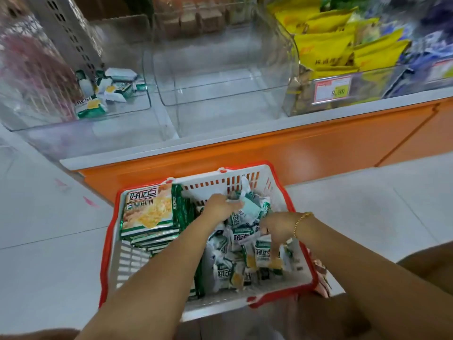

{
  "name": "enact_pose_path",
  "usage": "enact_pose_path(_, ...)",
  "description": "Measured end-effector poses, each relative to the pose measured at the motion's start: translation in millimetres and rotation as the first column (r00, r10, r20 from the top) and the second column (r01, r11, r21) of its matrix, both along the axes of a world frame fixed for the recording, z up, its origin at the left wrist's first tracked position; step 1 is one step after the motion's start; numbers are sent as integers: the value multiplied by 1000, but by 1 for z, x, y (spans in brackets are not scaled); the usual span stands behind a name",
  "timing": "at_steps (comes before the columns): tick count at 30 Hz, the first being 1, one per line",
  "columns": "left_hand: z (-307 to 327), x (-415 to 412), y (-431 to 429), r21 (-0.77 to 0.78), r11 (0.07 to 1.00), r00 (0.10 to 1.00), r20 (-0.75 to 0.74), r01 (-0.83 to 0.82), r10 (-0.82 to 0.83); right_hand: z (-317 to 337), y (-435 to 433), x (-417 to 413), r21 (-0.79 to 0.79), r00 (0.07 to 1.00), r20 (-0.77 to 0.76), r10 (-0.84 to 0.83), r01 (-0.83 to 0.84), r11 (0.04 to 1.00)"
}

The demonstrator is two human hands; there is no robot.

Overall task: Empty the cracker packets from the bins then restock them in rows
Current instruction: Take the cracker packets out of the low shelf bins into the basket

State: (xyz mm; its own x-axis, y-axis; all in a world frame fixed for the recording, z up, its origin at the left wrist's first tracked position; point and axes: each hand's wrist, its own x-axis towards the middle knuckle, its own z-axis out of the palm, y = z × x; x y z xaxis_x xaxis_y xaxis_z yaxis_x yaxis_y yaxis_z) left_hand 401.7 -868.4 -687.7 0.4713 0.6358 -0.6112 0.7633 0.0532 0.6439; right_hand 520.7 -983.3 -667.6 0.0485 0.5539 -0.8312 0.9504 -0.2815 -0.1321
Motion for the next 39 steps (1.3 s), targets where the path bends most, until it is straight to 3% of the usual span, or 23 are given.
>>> enact_pose_path(5, 4, -11, 13, 56, 986, 976, -162, 154, -143, 11, 3, 2, 26, 1000, -31, -1, 2, 1000)
enact_pose_path(8, 39, -24, 31, 156, 955, 964, -127, 252, -233, 52, 23, 9, 210, 988, -118, -98, 121, 970)
enact_pose_path(10, 81, -32, 48, 270, 928, 967, -53, 255, -250, 90, 41, 10, 444, 969, -210, -131, 214, 870)
enact_pose_path(13, 158, -45, 73, 521, 835, 968, 62, 178, -245, 155, 72, 0, 726, 945, -315, -90, 301, 619)
enact_pose_path(16, 228, -67, 101, 687, 726, 955, 198, 26, -221, 211, 108, -16, 848, 939, -344, -10, 315, 426)
enact_pose_path(18, 256, -91, 129, 736, 668, 949, 276, -108, -152, 239, 139, -27, 889, 945, -323, 51, 284, 360)
enact_pose_path(20, 264, -118, 165, 775, 606, 968, 250, -177, -37, 257, 174, -41, 922, 964, -242, 106, 194, 336)
enact_pose_path(22, 259, -141, 199, 807, 575, 991, 114, -136, 73, 265, 216, -55, 935, 971, -168, 169, 103, 339)
enact_pose_path(24, 244, -153, 228, 782, 620, 994, -12, -59, 109, 265, 261, -70, 922, 973, -84, 213, -5, 387)
enact_pose_path(27, 219, -155, 262, 698, 716, 988, -121, 12, 101, 249, 324, -88, 834, 974, 107, 200, -197, 515)
enact_pose_path(30, 202, -143, 285, 655, 739, 973, -230, 155, 0, 226, 372, -96, 659, 943, 268, 200, -330, 675)
enact_pose_path(34, 187, -131, 315, 632, 739, 955, -294, 233, -50, 213, 410, -97, 535, 935, 307, 179, -325, 780)
enact_pose_path(36, 178, -129, 326, 627, 761, 971, -238, 168, -18, 211, 422, -97, 533, 945, 294, 144, -288, 796)
enact_pose_path(39, 161, -125, 339, 647, 761, 980, -123, -42, 158, 204, 448, -94, 551, 982, 174, 80, -164, 818)
